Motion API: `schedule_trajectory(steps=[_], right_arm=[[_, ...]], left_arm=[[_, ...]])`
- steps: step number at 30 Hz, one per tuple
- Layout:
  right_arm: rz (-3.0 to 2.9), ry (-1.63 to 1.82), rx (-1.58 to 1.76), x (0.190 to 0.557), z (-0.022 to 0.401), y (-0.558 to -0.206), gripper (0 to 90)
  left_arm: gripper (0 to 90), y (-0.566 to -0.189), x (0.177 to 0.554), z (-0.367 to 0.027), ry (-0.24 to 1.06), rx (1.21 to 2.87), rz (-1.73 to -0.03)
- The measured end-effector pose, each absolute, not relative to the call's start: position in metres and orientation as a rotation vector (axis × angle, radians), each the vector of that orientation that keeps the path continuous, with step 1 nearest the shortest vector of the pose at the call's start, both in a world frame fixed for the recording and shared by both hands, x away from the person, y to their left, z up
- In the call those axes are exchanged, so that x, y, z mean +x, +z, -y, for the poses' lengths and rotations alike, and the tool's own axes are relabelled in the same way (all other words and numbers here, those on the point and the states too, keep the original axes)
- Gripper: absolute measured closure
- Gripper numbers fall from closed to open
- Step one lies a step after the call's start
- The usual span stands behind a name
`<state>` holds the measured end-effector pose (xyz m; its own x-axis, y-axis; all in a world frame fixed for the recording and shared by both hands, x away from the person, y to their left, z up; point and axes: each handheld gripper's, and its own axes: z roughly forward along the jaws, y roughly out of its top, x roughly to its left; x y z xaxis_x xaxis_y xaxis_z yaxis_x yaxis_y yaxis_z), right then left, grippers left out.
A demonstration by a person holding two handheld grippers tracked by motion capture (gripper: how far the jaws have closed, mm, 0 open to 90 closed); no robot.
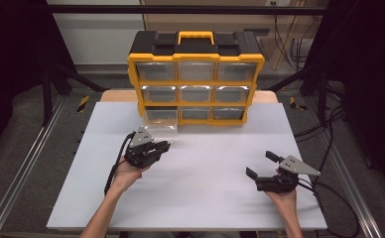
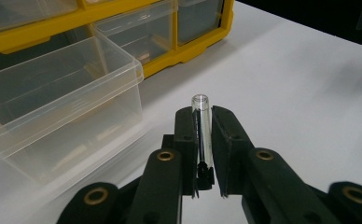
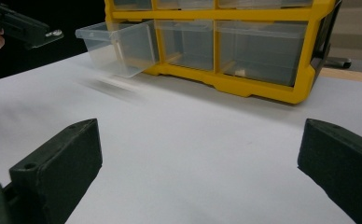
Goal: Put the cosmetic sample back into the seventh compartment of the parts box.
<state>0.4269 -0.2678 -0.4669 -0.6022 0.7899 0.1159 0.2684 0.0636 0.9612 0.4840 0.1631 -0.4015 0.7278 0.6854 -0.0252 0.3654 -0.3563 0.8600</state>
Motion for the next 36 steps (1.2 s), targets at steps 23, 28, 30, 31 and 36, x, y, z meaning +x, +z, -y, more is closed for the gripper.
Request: schedule_trajectory(steps=[23,28,30,31,36], right_arm=[[-1.899,1.573,1.061,0.426,0.268,-0.466,0.5],[-1.9,1.572,1.061,0.426,0.268,-0.466,0.5],[-1.9,1.573,1.061,0.426,0.268,-0.466,0.5],[-1.9,1.573,1.061,0.426,0.268,-0.466,0.5],[-1.9,1.572,1.061,0.426,0.268,-0.466,0.5]], left_arm=[[80.2,-0.392,0.492,-0.175,0.462,1.939,-0.839],[80.2,-0.39,0.494,-0.176,0.468,1.933,-0.844],[80.2,-0.39,0.495,-0.175,0.474,1.936,-0.842],[80.2,-0.39,0.495,-0.175,0.473,1.934,-0.844],[80.2,-0.39,0.498,-0.175,0.477,1.936,-0.851]])
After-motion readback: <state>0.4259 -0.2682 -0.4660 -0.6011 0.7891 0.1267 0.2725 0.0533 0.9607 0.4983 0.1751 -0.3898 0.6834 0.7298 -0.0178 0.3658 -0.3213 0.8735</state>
